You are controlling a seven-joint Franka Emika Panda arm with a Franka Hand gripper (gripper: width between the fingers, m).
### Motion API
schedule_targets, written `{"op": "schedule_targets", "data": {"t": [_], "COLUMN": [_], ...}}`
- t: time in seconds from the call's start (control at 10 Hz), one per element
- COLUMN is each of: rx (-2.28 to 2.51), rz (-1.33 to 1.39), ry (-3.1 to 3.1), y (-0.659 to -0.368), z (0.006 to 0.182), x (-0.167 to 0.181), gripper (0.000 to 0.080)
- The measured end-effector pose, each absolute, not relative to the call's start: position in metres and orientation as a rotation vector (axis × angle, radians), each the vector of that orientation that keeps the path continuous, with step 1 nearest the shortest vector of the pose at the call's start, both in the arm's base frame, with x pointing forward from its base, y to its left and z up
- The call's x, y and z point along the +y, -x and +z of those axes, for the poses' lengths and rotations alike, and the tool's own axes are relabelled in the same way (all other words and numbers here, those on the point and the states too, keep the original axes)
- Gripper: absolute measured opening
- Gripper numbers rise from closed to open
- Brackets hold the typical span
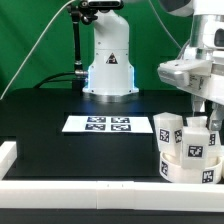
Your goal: Assemble stool
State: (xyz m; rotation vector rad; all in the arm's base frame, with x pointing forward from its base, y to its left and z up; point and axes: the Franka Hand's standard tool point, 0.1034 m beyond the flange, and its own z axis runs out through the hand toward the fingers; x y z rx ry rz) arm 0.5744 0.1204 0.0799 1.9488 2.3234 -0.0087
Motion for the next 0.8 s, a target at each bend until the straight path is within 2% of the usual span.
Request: {"op": "schedule_targets", "data": {"t": [0.4,0.8], "rx": [1.680,1.318], "rz": [-0.053,-0.006], "ry": [-2.574,-2.778], "y": [-0.5671,-0.5698], "z": [0.0784,0.0783], "x": [0.1200,0.1232], "gripper": [0.0338,0.0338]}}
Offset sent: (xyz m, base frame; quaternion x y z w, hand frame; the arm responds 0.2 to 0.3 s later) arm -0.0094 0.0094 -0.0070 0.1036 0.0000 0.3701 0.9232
